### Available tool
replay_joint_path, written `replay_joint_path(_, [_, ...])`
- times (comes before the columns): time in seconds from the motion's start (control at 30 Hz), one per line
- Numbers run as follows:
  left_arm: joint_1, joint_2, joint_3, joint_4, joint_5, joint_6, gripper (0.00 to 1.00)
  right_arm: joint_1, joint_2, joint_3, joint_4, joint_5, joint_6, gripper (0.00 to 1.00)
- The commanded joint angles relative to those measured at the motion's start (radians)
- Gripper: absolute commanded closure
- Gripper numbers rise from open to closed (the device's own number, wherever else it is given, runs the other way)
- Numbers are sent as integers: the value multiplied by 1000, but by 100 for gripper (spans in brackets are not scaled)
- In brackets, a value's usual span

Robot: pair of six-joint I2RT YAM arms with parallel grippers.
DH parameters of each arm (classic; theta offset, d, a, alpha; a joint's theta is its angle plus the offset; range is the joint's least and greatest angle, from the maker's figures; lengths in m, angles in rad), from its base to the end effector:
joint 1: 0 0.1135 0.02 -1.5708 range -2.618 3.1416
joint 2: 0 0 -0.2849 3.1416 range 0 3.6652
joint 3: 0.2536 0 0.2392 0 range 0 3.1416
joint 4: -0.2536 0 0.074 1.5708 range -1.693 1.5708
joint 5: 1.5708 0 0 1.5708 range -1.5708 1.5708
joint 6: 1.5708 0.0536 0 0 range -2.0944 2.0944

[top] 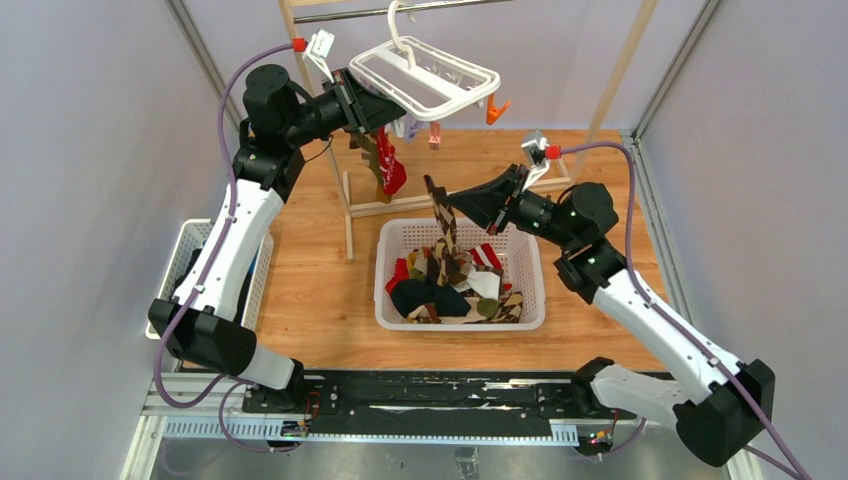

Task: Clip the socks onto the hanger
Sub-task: Adjust the sock at the center of the board.

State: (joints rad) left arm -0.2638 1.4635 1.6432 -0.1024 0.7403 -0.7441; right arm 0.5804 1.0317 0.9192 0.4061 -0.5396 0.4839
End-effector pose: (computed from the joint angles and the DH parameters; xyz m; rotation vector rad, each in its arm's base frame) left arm 0.2993 -0.1183 0.5060 0.2616 1.6543 -1.3308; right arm 0.1734 0.1466 0.4264 -0.5630 1.3138 1.2346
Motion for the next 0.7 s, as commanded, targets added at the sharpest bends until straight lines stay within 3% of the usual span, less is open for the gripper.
replay_joint_path(0.0, [0, -5, 18, -36, 70, -18, 100, -45, 84, 18, 312, -300, 266, 100])
replay_joint_path(0.13, [2, -10, 17, -36, 74, -17, 100, -80, 193, 12, 569, -392, 511, 100])
replay_joint_path(0.2, [4, -12, 15, -36, 76, -17, 100, -103, 229, -16, 610, -382, 582, 100])
replay_joint_path(0.3, [6, -14, 10, -34, 77, -15, 100, -126, 266, -85, 502, -345, 574, 100])
replay_joint_path(0.5, [8, -15, 1, -22, 77, -22, 100, -132, 352, -184, 172, -177, 348, 100])
replay_joint_path(0.67, [8, -10, -5, -13, 75, -29, 100, -131, 448, -188, 96, -144, 264, 100])
